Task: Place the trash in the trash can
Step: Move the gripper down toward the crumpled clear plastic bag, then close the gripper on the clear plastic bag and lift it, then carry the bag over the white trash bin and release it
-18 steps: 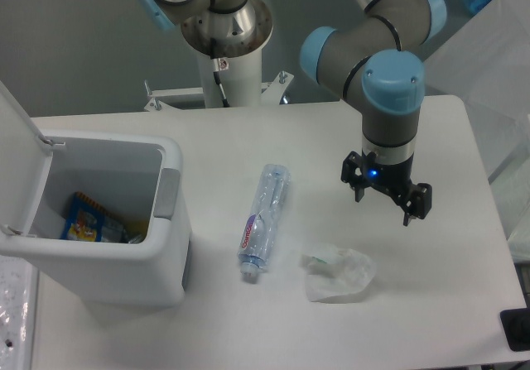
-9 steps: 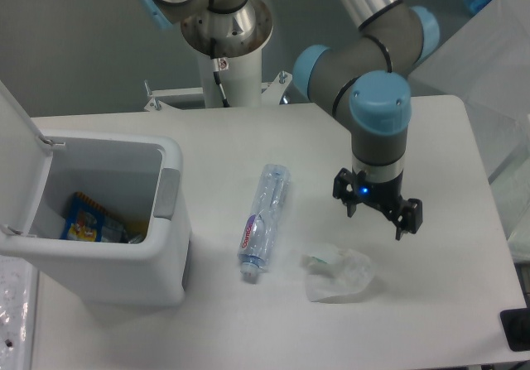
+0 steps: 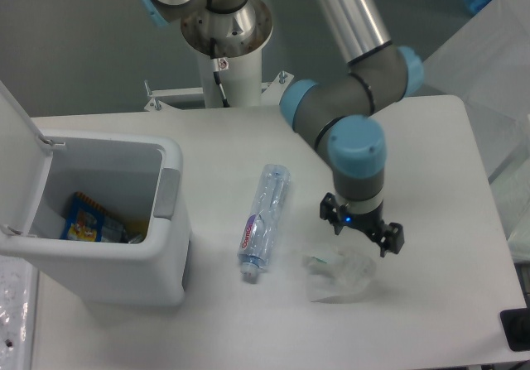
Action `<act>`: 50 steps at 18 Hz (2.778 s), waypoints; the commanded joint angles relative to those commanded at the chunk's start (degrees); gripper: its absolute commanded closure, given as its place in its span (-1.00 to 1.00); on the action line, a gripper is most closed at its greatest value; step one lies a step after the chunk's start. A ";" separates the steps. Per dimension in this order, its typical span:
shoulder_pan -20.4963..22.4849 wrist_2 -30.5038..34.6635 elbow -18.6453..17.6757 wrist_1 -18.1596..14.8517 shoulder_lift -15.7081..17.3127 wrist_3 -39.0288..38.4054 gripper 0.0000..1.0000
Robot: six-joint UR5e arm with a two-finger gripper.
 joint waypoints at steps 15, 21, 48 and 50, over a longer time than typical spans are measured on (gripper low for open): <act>-3.00 5.01 0.35 0.00 -2.81 3.08 -0.46; -3.08 4.92 0.79 0.35 -2.99 0.09 0.80; -0.80 -34.08 5.53 -0.79 16.78 -17.47 0.82; -1.59 -37.95 6.23 -0.79 18.01 -20.81 0.81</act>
